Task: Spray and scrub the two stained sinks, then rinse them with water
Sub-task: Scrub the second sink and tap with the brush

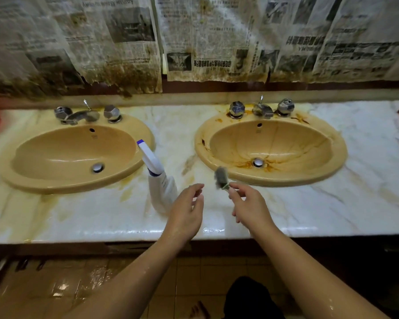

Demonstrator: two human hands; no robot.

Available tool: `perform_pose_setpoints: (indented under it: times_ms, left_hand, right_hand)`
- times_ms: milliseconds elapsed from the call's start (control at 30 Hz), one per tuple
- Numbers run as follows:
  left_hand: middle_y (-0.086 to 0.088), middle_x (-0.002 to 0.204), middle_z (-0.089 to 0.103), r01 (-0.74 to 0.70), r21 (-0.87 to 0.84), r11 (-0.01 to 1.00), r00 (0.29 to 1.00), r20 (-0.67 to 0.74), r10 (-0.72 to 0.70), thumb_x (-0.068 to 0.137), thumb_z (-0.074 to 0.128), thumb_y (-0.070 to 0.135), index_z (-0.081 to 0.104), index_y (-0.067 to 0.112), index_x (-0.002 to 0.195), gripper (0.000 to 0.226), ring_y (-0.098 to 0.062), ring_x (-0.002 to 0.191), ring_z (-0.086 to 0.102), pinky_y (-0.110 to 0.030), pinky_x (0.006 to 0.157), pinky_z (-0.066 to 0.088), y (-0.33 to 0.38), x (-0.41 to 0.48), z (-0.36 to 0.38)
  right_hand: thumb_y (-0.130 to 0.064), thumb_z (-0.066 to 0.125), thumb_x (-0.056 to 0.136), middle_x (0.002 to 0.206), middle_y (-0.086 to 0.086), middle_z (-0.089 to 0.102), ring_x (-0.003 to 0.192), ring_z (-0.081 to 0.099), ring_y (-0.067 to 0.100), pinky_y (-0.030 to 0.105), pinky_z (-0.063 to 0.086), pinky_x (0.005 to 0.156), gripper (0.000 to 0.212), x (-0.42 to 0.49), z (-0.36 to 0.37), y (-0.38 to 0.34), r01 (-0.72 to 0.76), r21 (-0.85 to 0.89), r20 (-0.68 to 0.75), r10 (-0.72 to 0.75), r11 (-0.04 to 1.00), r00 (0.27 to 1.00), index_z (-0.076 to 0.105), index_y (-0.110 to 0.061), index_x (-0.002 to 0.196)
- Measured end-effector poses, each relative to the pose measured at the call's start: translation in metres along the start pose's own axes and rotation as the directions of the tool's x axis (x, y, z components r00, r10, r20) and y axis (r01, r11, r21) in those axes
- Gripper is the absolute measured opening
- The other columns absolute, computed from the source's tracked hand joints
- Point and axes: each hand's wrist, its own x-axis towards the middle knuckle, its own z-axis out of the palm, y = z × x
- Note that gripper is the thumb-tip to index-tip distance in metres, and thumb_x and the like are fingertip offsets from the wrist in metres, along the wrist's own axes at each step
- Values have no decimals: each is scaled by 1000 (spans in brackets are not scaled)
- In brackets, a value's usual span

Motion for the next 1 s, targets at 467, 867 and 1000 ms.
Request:
perform_pose_setpoints:
  times_ms: [467, 867, 1000]
  left_hand:
    - [9, 135, 62, 54, 54, 997, 997, -55, -51, 105, 53, 29, 57, 23, 141, 37, -5, 123, 56, -26, 103, 44, 36, 111, 52]
    - [4, 138, 52, 209, 184, 960, 969, -172, -178, 109, 43, 35, 50, 19, 145, 40, -11, 129, 48, -22, 103, 33, 9, 172, 56]
    - [7, 148, 46, 143, 184, 972, 980, -160, -114, 111, 35, 39, 44, 25, 148, 41, -8, 139, 37, -39, 120, 28, -10, 189, 63]
  right_hand:
    - [-32, 61, 102, 110, -13, 72, 105, 62, 6, 21, 43, 81, 23, 115, -70, -1, 115, -108, 83, -107, 987, 991, 76, -24, 118]
    - [-36, 55, 104, 118, -6, 74, 109, 63, 14, 32, 49, 94, 28, 224, -29, 9, 244, -242, 493, -98, 939, 864, 77, -23, 116]
    - [-39, 56, 102, 96, -5, 75, 92, 66, 18, 36, 50, 80, 27, 241, -37, 40, 207, -369, 550, 33, 906, 834, 78, -25, 96]
